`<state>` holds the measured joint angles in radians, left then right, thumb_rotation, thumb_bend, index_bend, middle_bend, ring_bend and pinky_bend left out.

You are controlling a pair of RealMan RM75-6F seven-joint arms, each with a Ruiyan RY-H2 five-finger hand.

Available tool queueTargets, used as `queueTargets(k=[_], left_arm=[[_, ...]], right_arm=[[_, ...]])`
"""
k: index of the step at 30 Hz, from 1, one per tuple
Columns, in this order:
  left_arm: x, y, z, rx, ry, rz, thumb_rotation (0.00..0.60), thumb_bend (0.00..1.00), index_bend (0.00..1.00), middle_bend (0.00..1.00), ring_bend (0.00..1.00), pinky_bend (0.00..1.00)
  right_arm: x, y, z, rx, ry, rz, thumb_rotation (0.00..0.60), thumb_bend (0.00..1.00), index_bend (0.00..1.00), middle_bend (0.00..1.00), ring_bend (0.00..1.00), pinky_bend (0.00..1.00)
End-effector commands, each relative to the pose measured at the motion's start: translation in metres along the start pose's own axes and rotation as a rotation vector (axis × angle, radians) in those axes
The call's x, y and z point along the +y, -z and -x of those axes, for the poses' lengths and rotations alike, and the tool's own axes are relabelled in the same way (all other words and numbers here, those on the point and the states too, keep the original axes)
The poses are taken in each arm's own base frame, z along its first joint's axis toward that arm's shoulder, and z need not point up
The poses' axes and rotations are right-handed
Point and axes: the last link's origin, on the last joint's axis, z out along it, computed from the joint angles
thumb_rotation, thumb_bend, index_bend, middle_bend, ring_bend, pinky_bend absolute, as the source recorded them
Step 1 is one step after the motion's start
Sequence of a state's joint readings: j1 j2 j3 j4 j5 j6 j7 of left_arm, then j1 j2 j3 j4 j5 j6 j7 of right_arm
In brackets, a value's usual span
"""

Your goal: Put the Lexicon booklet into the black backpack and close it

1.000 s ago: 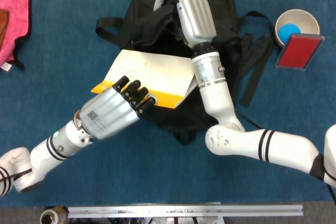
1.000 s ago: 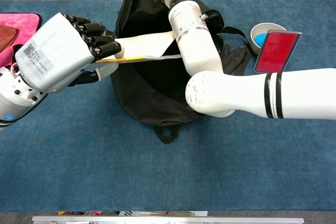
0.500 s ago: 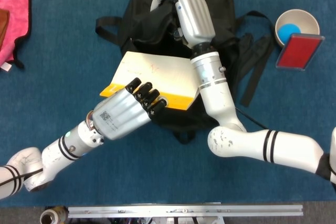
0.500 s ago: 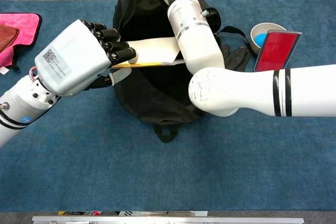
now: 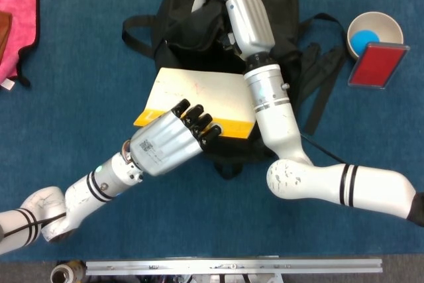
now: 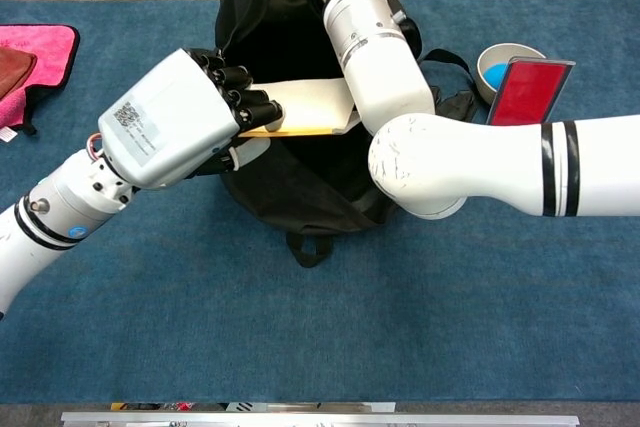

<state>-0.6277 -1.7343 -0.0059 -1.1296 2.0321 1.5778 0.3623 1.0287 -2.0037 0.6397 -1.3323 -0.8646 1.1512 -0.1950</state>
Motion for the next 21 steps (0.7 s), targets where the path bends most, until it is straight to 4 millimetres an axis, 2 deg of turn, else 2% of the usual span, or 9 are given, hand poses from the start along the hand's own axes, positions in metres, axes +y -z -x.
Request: queueTargets(k=[1, 16, 21], left_arm=[[0.003, -0.001, 0.002, -0.004, 0.002, 0.007, 0.6, 0.4, 0.75, 0.7, 0.6, 0.76], [0.031, -0.008, 0.025, -0.048, -0.012, 0.085, 0.6, 0.39, 0.75, 0.7, 0.6, 0.76], [0.033, -0.008, 0.032, -0.051, -0.037, 0.081, 0.6, 0.4, 0.74, 0.7, 0.6, 0.76]], right_arm=[[0.0, 0.0, 0.0, -0.009, -0.009, 0.011, 0.6, 1.0, 0.71, 0.61, 0.63, 0.85], [0.001, 0.0, 0.013, -0.052, -0.027, 0.051, 0.6, 1.0, 0.71, 0.61, 0.63, 0.85], [0.0, 0.001, 0.014, -0.064, -0.037, 0.058, 0.6, 1.0, 0.71, 0.61, 0.63, 0.85]])
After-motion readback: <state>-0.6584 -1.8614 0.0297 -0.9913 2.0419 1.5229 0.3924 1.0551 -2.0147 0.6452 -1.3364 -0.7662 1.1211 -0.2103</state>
